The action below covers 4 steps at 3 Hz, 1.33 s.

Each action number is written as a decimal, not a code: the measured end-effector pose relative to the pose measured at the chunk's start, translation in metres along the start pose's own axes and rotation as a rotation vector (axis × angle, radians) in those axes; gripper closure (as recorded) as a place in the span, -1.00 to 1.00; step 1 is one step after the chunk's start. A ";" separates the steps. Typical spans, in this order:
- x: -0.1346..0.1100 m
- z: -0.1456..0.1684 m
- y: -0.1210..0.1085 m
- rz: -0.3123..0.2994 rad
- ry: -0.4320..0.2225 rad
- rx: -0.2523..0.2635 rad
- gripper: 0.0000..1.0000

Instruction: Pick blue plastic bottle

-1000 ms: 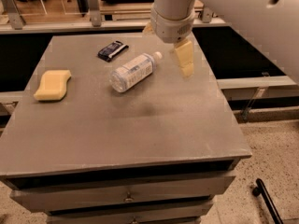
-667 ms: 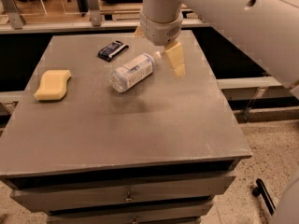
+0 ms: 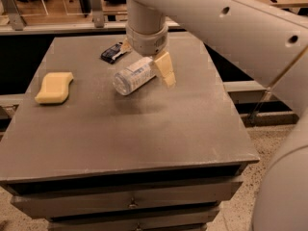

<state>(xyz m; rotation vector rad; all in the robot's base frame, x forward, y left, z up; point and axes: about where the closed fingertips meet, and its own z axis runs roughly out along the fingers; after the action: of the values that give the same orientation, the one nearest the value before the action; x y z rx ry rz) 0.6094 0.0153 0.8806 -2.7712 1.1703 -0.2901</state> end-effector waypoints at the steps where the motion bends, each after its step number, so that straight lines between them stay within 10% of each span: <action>1: -0.013 0.013 -0.003 -0.024 -0.014 -0.027 -1.00; 4: -0.020 0.046 -0.004 0.010 -0.034 -0.061 0.43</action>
Offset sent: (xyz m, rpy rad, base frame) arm -0.0147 0.0282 -0.0468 -0.0482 0.1161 0.0366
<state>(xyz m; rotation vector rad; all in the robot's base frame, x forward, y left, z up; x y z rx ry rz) 0.6091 0.0343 0.8343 -2.8092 1.2049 -0.2086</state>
